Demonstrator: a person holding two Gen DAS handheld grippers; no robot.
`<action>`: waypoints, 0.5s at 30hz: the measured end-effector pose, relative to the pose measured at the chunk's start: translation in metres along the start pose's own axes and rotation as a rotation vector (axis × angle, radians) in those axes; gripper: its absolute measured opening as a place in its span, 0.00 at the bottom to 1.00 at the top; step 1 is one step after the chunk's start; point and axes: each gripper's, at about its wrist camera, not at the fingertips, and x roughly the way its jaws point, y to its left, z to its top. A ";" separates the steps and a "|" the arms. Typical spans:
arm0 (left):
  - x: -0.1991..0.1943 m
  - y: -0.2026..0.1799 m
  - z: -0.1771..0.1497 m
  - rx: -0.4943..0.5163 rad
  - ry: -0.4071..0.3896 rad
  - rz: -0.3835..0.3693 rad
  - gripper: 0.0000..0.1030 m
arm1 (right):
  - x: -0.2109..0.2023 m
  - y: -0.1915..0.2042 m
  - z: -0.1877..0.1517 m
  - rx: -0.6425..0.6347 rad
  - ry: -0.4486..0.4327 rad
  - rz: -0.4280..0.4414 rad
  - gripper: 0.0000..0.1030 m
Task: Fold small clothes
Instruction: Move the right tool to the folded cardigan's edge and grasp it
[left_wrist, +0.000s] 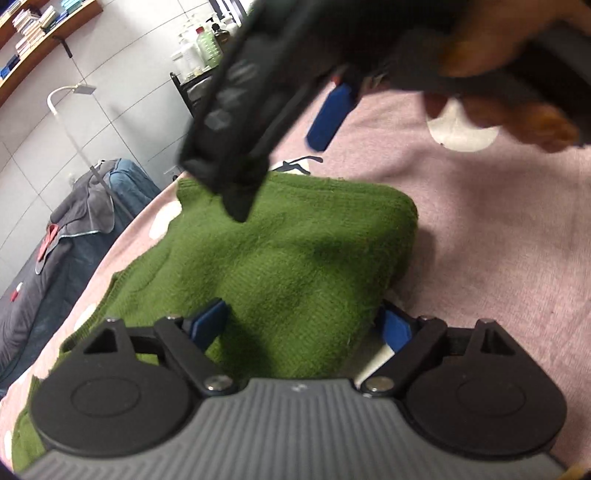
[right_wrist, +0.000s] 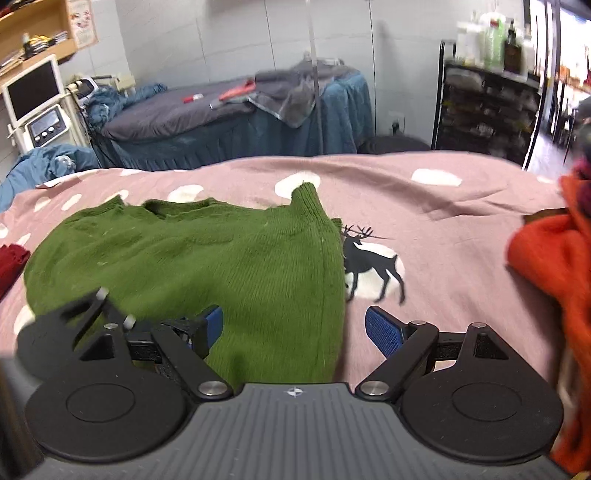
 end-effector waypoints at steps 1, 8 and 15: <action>-0.001 0.000 0.000 0.003 0.000 0.002 0.85 | 0.008 -0.003 0.005 0.023 0.017 0.016 1.00; 0.005 0.005 0.002 -0.009 0.000 0.007 0.93 | 0.040 -0.028 0.015 0.205 0.126 0.119 1.00; 0.008 0.010 0.003 -0.018 0.011 0.007 0.99 | 0.048 -0.048 0.007 0.360 0.156 0.215 1.00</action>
